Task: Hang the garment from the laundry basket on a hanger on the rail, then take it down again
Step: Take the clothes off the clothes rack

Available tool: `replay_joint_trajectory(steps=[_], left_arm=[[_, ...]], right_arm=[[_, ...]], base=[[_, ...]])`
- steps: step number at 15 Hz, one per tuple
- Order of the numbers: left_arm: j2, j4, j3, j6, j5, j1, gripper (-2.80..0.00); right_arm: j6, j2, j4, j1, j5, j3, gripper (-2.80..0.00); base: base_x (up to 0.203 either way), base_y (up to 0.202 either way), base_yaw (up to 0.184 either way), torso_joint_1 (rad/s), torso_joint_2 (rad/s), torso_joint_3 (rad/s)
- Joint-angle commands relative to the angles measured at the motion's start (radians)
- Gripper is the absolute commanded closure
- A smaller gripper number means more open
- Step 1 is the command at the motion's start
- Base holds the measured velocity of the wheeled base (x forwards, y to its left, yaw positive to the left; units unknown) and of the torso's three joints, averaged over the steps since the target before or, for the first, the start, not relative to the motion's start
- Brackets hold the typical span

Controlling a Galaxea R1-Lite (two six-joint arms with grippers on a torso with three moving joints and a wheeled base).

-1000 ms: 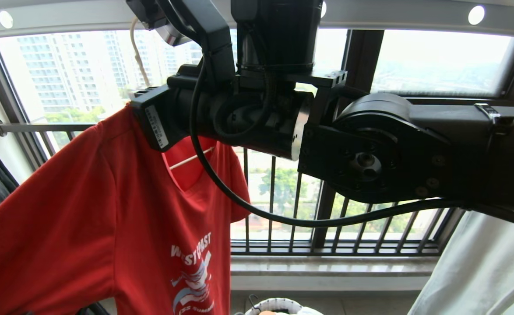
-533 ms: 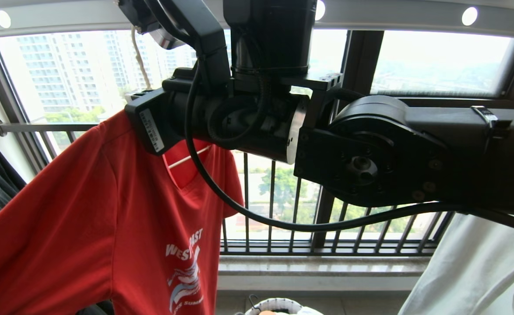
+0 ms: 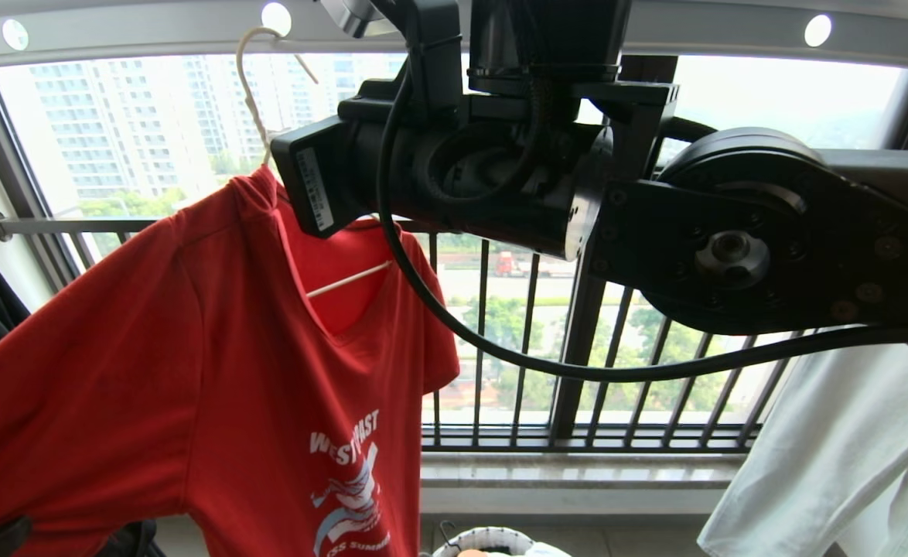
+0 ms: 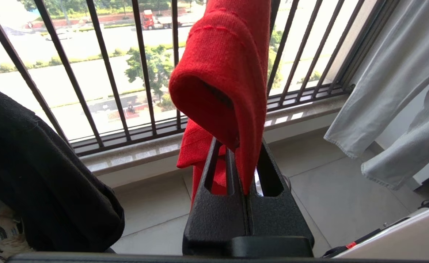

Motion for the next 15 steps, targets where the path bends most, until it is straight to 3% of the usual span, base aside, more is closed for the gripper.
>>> replay_joint_trajectory(steps=[1,6,11,12,15], left_arm=[[0.013,0.000,-0.007,-0.002,0.060,0.000,0.00],[0.015,-0.001,-0.028,-0.002,0.194,0.000,0.00],[0.006,0.002,-0.058,-0.002,0.203,0.000,0.00],[0.006,0.002,-0.058,-0.001,0.203,0.000,0.00],[0.013,0.002,-0.059,-0.001,0.203,0.000,0.00]], right_arm=[[0.002,-0.025,0.044,-0.018,0.002,0.001,0.00],[-0.007,0.001,0.041,-0.048,0.003,0.001,0.00],[-0.075,0.071,0.040,-0.093,-0.001,0.001,0.00],[-0.079,0.078,0.040,-0.096,-0.001,0.003,-2.80],[-0.098,0.076,0.040,-0.094,0.000,0.015,-2.80]], base=[[0.000,0.000,0.000,0.000,0.00,0.000],[0.000,0.000,0.000,0.000,0.00,0.000],[0.000,0.000,0.000,0.000,0.00,0.000],[0.000,0.000,0.000,0.000,0.00,0.000],[0.000,0.000,0.000,0.000,0.00,0.000]])
